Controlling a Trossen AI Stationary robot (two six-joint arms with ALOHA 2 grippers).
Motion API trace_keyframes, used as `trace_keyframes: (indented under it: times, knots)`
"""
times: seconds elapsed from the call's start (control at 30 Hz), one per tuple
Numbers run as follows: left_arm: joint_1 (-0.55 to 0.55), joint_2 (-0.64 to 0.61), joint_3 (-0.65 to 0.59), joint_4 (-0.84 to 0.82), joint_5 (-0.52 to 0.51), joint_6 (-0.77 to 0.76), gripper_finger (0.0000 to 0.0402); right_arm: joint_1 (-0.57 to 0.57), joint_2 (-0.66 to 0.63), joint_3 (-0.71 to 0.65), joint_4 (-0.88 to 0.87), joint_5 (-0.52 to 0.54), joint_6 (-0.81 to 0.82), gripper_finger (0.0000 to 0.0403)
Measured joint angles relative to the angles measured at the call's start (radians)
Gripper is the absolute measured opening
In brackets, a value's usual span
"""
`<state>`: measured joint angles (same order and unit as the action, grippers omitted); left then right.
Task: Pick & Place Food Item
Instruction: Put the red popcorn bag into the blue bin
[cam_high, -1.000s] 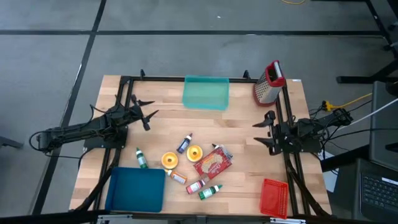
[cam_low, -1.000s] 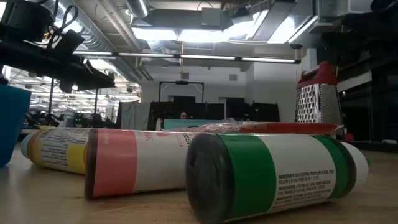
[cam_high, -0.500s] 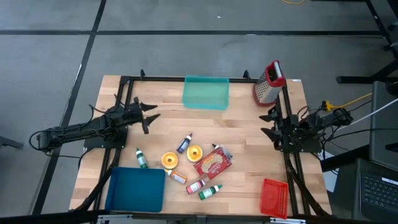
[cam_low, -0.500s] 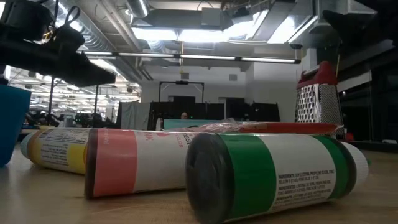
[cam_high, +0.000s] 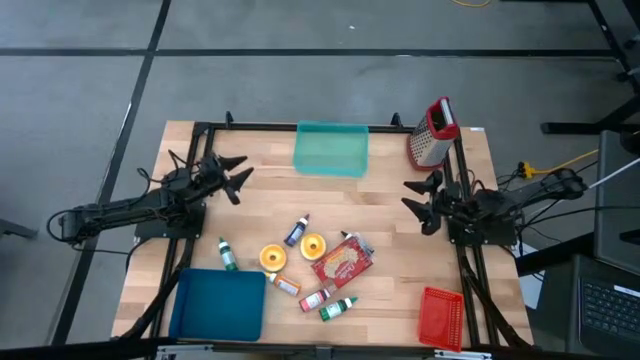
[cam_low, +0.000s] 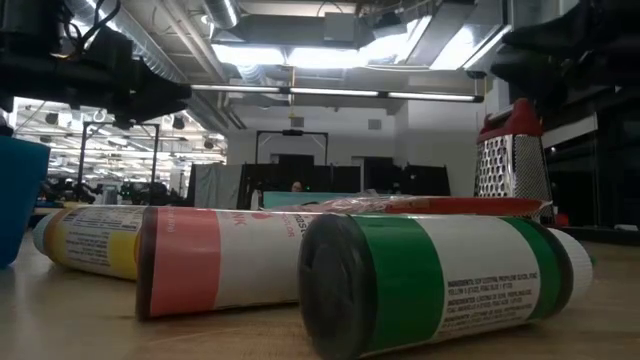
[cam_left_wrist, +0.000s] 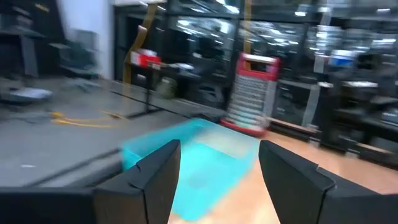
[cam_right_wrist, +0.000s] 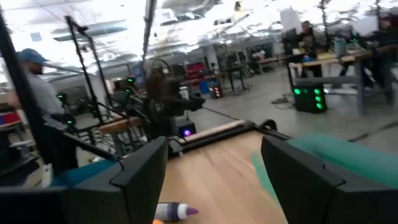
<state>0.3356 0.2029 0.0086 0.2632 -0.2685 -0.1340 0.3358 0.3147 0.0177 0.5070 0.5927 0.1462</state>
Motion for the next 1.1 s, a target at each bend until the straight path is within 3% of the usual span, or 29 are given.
trace_keyframes:
  times: [0.2, 0.33, 0.47, 0.7, 0.97, 1.1]
  knots:
    - [0.0, 0.0, 0.0, -0.029, 0.003, -0.049, 0.0214, -0.029, 0.088, 0.0, 0.097, 0.005, 0.003, 0.0265]
    - [-0.001, 0.003, 0.0, -0.045, 0.126, 0.0, 0.0214, -0.05, 0.144, 0.0, 0.137, 0.003, 0.004, 0.0265]
    - [0.001, 0.003, 0.0, -0.055, 0.083, -0.041, 0.0214, -0.061, 0.192, 0.0, 0.167, 0.002, 0.015, 0.0265]
    - [-0.001, 0.003, 0.0, -0.13, 0.284, -0.06, 0.0214, -0.067, 0.26, 0.0, 0.168, 0.002, 0.019, 0.0265]
    - [0.0, 0.013, 0.0, -0.135, 0.226, -0.113, 0.0214, -0.128, 0.309, 0.034, 0.218, -0.01, -0.151, 0.0265]
    - [-0.002, 0.04, 0.0, -0.111, 0.238, -0.122, 0.0214, -0.194, 0.377, 0.156, 0.045, -0.067, -0.084, 0.0265]
